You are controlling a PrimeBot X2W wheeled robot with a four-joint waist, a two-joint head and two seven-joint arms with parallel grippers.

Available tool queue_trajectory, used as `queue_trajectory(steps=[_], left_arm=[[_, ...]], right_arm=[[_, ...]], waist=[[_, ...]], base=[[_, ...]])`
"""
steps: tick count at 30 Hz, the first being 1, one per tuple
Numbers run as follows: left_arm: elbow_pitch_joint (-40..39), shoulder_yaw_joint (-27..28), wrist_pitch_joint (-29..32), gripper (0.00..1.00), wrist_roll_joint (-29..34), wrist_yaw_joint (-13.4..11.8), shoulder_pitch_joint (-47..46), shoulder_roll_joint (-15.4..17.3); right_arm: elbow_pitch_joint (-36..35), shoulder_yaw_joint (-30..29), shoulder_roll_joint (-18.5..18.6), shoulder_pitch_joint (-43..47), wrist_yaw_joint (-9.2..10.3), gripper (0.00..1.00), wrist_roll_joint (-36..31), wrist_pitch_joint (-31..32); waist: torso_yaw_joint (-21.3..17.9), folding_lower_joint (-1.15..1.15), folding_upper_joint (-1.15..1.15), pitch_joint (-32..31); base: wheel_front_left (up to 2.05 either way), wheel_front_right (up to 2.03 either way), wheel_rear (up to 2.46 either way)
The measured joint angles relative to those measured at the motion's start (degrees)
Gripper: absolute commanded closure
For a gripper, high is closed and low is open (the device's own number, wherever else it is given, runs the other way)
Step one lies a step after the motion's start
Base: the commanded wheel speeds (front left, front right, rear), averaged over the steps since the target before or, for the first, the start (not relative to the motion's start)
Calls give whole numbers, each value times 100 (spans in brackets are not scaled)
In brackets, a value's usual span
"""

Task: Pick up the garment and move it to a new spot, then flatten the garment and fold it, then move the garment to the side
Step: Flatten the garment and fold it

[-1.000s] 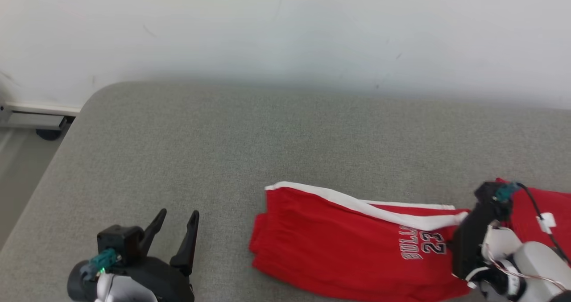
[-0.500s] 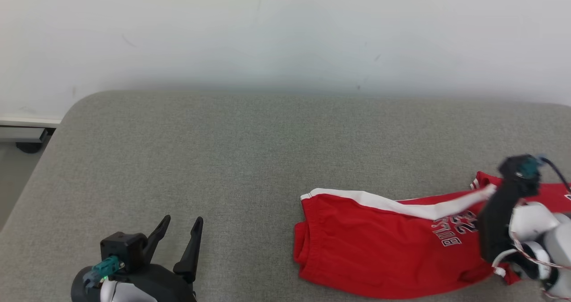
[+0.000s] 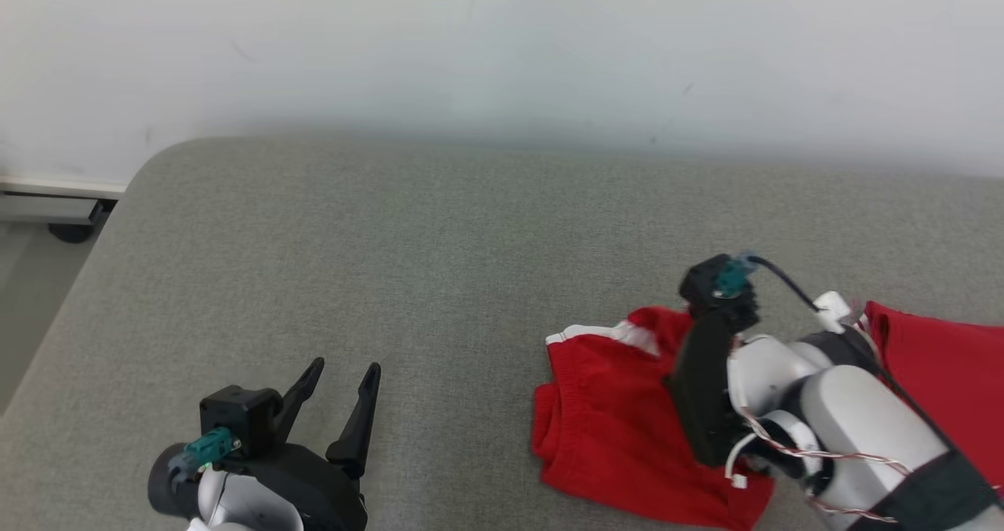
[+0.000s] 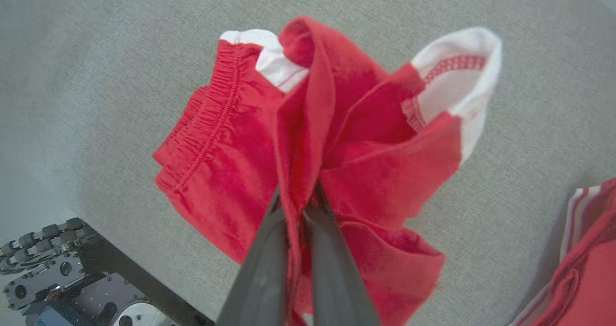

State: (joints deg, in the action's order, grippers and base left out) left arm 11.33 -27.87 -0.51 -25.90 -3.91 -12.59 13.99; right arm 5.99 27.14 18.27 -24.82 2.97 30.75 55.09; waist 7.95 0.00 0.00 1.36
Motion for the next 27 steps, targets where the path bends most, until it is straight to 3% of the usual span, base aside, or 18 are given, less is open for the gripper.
queue_trajectory(steps=[14, 27], left_arm=[[91, 11, 29, 0, 0, 37, 0, -23], [244, -70, 20, 0, -1, 47, -81, -121]], right_arm=[[744, 146, -781, -427, 32, 100, 248, 237], [1466, 33, -958, -525, 116, 100, 250, 48]], waist=[[229, 0, 0, 29], [426, 0, 0, 24]], base=[[0, 0, 0], [0, 0, 0]])
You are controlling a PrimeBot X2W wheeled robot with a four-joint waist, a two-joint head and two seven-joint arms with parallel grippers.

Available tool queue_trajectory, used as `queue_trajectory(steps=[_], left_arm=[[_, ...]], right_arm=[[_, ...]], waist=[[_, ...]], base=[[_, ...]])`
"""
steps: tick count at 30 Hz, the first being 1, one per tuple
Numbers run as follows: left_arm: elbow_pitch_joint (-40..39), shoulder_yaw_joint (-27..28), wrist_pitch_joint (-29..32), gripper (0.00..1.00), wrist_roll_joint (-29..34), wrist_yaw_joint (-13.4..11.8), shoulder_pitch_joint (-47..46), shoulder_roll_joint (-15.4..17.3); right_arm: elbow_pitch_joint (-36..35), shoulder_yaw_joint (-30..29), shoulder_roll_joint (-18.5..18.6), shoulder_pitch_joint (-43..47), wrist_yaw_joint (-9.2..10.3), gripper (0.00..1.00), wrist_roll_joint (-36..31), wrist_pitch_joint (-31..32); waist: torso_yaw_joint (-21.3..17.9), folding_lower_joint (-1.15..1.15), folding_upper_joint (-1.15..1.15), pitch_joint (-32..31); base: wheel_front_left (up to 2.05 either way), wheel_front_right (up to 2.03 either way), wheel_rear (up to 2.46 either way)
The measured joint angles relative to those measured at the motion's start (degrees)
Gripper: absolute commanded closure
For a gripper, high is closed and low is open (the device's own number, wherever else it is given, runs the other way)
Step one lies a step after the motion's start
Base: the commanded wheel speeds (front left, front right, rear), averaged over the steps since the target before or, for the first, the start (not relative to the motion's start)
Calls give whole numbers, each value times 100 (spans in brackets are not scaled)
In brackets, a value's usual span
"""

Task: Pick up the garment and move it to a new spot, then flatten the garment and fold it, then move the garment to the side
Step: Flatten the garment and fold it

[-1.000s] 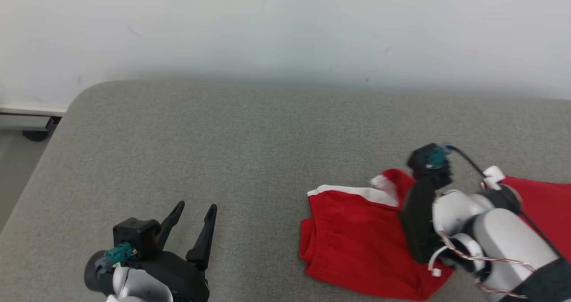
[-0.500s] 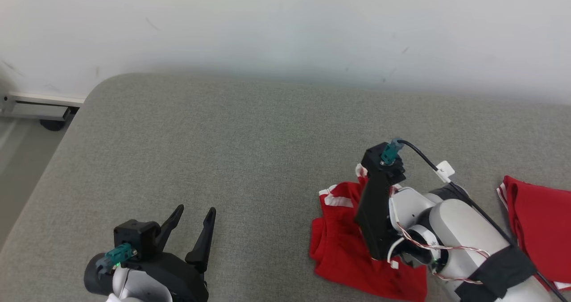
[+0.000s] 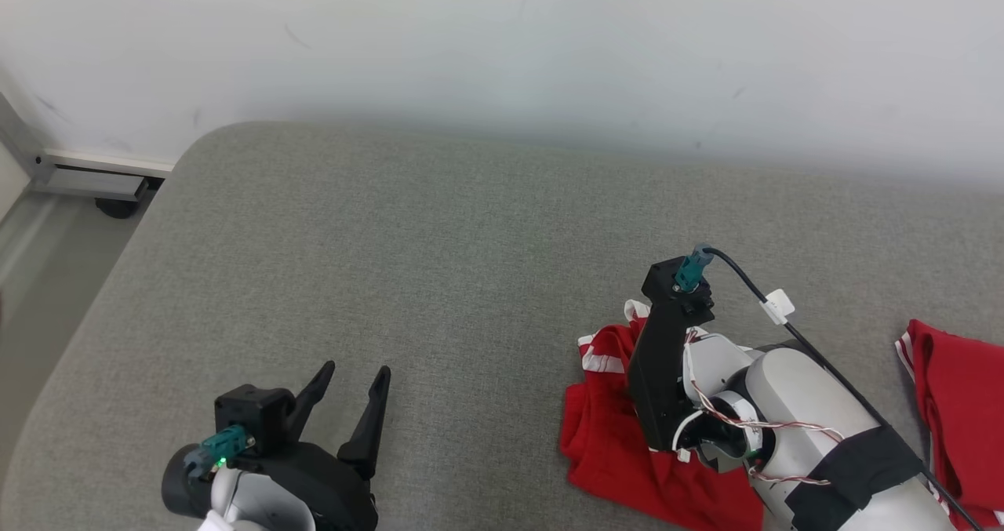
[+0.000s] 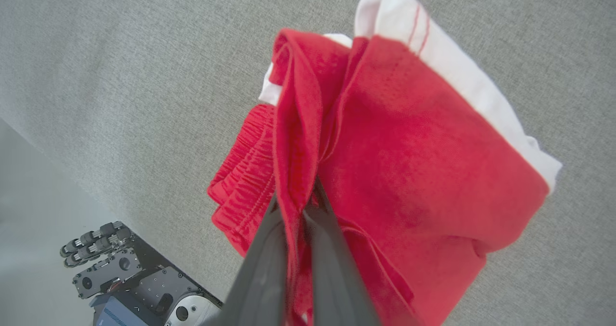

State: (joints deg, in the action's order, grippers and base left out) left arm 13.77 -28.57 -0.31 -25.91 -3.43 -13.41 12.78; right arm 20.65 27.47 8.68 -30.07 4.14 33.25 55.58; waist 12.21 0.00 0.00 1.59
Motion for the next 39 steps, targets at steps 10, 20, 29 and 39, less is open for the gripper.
queue_trajectory(steps=[10, 20, 29, 39], left_arm=[[112, -65, -29, 0, 0, 48, 4, -31], [158, -65, -37, 0, 0, 48, 52, 11], [73, 5, -89, 0, -11, 32, 382, 140], [-203, 21, -105, 0, -10, -15, 393, 170]], right_arm=[[376, -64, -159, -10, 13, 0, 55, -331], [319, -436, -185, -226, -11, 0, 112, -989], [-294, -719, 820, 323, 91, 0, -100, -1055], [-621, -1074, 1247, 1293, 201, 0, -137, -1016]], waist=[[120, 0, 0, -105], [160, 0, 0, -277], [-25, 0, 0, -389], [-288, 0, 0, -287]], base=[[0, 0, 0], [0, 0, 0], [0, 0, 0], [0, 0, 0]])
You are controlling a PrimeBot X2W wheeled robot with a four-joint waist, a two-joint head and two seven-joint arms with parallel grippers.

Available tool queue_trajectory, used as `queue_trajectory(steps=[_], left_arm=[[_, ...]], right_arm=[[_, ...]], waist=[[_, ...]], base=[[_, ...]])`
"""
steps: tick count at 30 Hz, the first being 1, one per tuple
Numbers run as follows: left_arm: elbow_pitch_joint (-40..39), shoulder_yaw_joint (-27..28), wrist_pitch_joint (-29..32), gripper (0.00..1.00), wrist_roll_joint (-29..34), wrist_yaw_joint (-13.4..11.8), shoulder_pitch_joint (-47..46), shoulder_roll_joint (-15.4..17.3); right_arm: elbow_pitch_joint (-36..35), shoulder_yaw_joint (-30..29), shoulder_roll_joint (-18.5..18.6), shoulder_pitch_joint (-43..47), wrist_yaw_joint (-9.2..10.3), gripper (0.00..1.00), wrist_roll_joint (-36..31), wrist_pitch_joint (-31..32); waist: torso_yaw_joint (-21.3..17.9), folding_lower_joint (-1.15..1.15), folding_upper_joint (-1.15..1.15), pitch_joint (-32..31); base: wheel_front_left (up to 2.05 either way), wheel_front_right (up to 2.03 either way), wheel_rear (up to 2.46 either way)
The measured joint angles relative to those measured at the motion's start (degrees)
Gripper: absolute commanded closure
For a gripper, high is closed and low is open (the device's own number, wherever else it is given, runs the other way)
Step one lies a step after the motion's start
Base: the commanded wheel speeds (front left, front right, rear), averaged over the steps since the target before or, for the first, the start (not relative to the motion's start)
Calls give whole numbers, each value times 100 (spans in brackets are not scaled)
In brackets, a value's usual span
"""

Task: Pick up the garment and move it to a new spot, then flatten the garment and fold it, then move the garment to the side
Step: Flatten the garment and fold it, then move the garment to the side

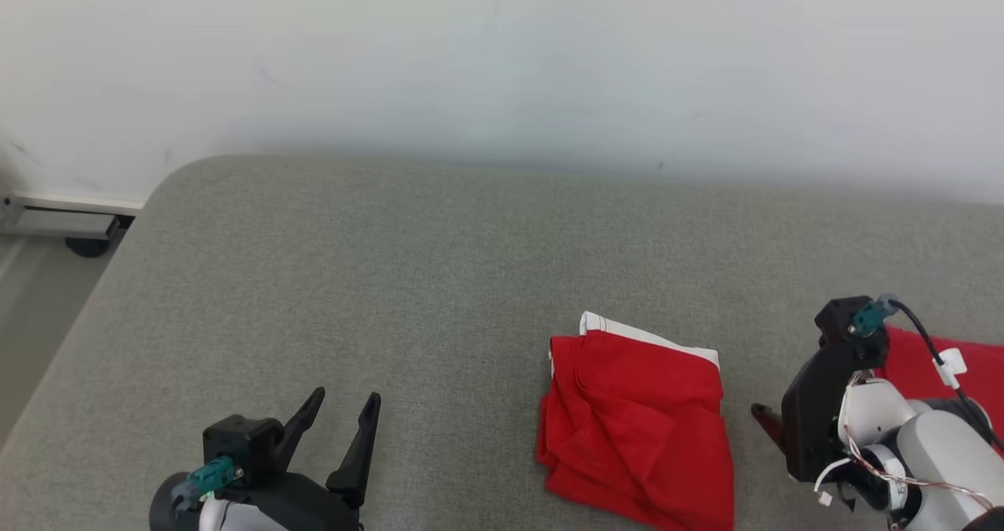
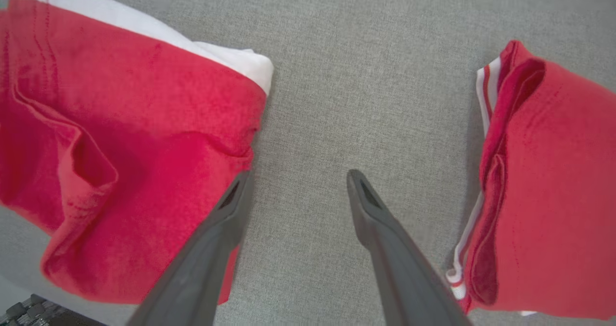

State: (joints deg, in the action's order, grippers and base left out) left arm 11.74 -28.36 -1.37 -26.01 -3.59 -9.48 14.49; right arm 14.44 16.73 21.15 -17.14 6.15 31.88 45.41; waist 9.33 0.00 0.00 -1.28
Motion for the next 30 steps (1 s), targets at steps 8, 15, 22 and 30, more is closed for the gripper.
queue_trajectory(steps=[8, 15, 22, 30], left_arm=[[-66, -31, 9, 0, 7, 2, -185, -49], [-15, -53, 41, 0, 19, 8, -304, -127], [25, -51, 41, 0, 19, 8, -412, -132], [68, -55, 41, 0, 20, 9, -431, -146]], right_arm=[[-5, -31, -256, 148, 49, 0, -25, -92], [107, 19, -485, 138, 66, 0, -89, -257], [322, 69, -644, 129, 67, 0, -169, -397], [591, -26, -758, 8, 91, 0, -212, -621]], waist=[[-65, 0, 0, 302], [6, 0, 0, 465], [78, 0, 0, 517], [120, -1, 0, 541]], base=[[0, 0, 0], [0, 0, 0], [0, 0, 0], [0, 0, 0]])
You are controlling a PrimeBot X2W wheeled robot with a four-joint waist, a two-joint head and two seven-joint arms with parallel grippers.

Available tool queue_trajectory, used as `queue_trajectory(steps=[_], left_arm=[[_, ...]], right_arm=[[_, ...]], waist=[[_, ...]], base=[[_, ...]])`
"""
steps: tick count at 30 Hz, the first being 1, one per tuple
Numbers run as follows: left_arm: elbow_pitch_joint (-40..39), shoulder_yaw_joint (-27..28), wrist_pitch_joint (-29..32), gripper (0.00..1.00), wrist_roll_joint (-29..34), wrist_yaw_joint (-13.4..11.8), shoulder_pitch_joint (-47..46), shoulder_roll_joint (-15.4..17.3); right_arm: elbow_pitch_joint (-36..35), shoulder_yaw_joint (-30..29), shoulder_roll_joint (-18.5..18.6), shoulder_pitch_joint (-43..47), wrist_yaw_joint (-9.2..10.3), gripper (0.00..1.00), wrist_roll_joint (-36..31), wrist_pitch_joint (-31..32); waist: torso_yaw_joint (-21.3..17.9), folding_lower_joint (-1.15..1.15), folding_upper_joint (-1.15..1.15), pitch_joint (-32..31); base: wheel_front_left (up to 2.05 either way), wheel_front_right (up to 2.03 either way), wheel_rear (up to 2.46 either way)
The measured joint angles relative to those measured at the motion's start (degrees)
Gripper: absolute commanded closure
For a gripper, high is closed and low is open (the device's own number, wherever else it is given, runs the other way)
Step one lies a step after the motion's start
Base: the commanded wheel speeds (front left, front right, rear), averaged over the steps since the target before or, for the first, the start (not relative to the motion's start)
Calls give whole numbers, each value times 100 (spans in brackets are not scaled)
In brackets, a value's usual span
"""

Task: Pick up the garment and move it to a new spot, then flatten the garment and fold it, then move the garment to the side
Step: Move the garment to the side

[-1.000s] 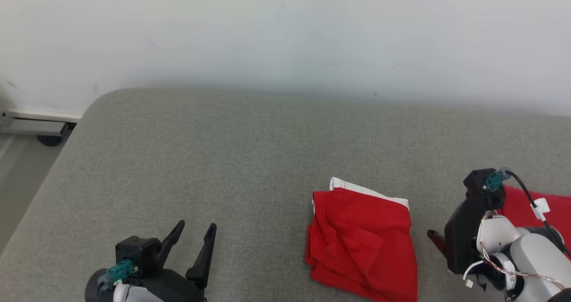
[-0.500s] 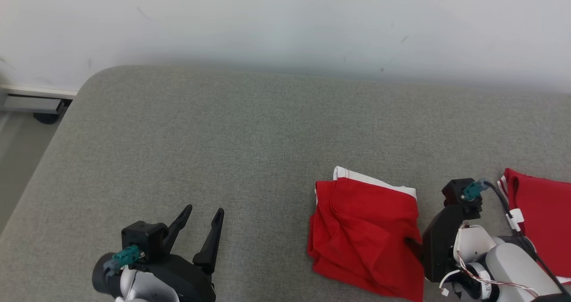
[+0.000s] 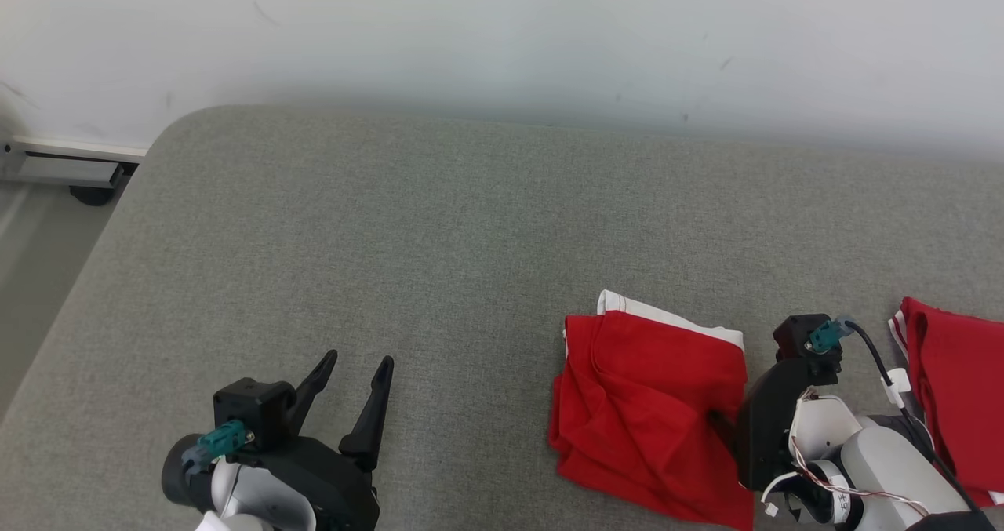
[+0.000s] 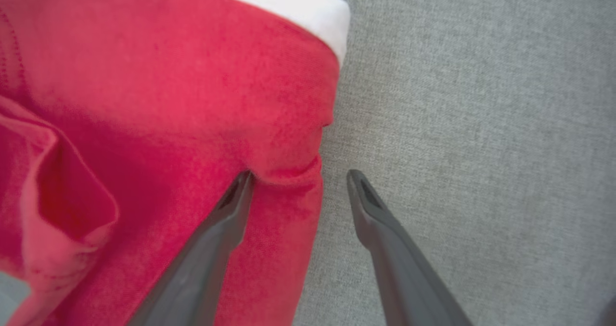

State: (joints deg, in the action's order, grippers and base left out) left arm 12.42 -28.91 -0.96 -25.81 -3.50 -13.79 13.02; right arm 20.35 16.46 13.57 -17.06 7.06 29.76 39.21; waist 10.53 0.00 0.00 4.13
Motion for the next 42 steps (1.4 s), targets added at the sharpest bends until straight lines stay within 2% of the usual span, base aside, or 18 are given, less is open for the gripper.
queue_trajectory(steps=[1, 2, 3, 5, 16, 24, 28, 33, 39, 42], left_arm=[[7, 0, -1, 0, 0, 0, -9, -1], [15, 0, -1, 0, 1, 0, -31, -1], [21, 2, -2, 0, 1, 0, -62, -1], [24, 5, -9, 0, 2, 0, -82, -3], [130, 115, -67, 0, 9, -54, -80, 11], [225, 123, -104, 0, 7, -59, -51, 8], [275, 87, -109, 0, 4, -59, -15, -14], [293, 103, -110, 0, -4, -71, 220, 36], [232, 69, -110, 0, -7, -71, 314, 35], [193, 131, -118, 0, -20, -104, 448, 147]], right_arm=[[19, -8, -2, -5, 0, 0, -7, -25], [54, -16, -8, -4, 1, 9, -10, -46], [90, -30, -15, -4, 1, 51, -10, -49], [160, -41, -26, -5, 1, 100, -10, -74], [93, -59, 67, -230, -5, 100, -149, -238], [-177, 22, 713, -453, -108, 100, -522, -129], [-492, 34, 784, -209, -219, 100, -449, 73], [-769, -136, 948, 46, -199, 100, -346, 223], [-1236, -444, 1402, 674, -142, 100, -259, 577], [-1471, -599, 1593, 606, -100, 100, -313, 684]], waist=[[5, 0, 0, 0], [9, 0, 0, -2], [12, 0, 0, -5], [19, 0, 0, -13], [12, 0, 0, -106], [-31, 0, 0, -258], [-41, 0, 0, -370], [-78, 1, 0, -510], [-115, 1, 0, -639], [-175, 1, 0, -663]], base=[[0, 0, 0], [0, 0, 0], [0, 0, 0], [0, 0, 0], [0, 0, 0], [0, 0, 0], [0, 0, 0], [0, 0, 0], [0, 0, 0], [0, 0, 0]])
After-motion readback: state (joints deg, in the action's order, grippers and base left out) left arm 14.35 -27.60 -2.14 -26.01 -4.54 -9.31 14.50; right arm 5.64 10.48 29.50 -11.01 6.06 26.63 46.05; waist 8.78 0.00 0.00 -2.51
